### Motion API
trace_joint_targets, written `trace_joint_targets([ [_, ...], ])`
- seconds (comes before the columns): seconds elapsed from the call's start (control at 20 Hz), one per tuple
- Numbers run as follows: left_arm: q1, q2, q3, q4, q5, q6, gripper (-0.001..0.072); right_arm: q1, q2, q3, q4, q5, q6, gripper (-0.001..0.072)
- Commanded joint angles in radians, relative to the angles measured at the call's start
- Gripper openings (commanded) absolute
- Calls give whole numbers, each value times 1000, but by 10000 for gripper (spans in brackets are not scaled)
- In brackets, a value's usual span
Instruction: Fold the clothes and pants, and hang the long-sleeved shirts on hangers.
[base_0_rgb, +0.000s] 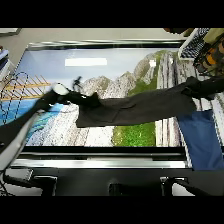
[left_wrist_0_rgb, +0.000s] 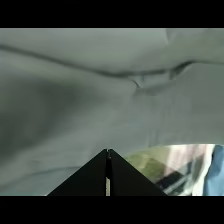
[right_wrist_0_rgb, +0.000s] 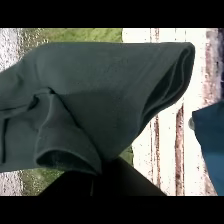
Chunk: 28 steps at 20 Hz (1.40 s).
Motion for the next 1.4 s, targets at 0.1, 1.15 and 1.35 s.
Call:
trace_joint_targets([
  [0.1,-346,-94,1,-143,402,-115,14,1,152,1,-47,79,109,33],
  [1.15,-341,-371,410,-310,-29,-33,12,1,167,1,2,47,172,34],
  [1.35,-146,-180,410,-8,-330,1,12,121,111,-2,163,-13,228,34],
])
